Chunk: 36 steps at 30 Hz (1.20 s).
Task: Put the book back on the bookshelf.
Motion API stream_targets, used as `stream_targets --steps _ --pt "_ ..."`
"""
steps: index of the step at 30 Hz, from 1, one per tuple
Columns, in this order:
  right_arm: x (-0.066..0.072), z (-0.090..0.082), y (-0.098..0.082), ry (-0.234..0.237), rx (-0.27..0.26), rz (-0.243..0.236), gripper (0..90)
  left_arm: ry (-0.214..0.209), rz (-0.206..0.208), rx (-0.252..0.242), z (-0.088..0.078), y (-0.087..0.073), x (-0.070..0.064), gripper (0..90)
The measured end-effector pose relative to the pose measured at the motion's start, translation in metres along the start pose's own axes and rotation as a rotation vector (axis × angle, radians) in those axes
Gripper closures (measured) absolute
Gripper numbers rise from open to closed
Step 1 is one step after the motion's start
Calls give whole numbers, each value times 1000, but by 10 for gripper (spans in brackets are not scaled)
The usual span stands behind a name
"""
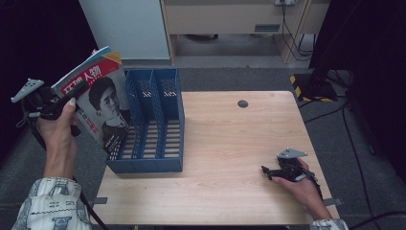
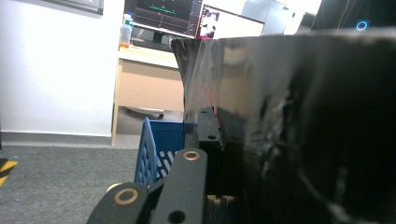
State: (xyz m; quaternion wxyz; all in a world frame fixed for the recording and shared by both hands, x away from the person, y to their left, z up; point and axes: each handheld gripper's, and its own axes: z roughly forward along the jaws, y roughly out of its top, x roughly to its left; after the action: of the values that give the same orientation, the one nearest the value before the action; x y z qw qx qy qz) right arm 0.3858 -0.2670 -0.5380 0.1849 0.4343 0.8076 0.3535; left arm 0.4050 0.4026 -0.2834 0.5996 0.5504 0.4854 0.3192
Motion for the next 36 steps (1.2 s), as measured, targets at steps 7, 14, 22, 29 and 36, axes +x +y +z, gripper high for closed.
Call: stream_targets --steps 7,14,22,29,36 --pt "0 0 0 0 0 0 169 0 -1 -26 -1 -6 0 863" --pt "0 0 0 0 0 0 169 -1 6 -25 1 -14 0 863" --pt "0 0 0 0 0 0 169 -1 2 -43 0 -22 0 863" --pt "0 0 0 0 0 0 169 3 -6 -57 -3 -26 0 863" --pt "0 0 0 0 -1 -2 169 5 -8 -57 -4 -30 3 863"
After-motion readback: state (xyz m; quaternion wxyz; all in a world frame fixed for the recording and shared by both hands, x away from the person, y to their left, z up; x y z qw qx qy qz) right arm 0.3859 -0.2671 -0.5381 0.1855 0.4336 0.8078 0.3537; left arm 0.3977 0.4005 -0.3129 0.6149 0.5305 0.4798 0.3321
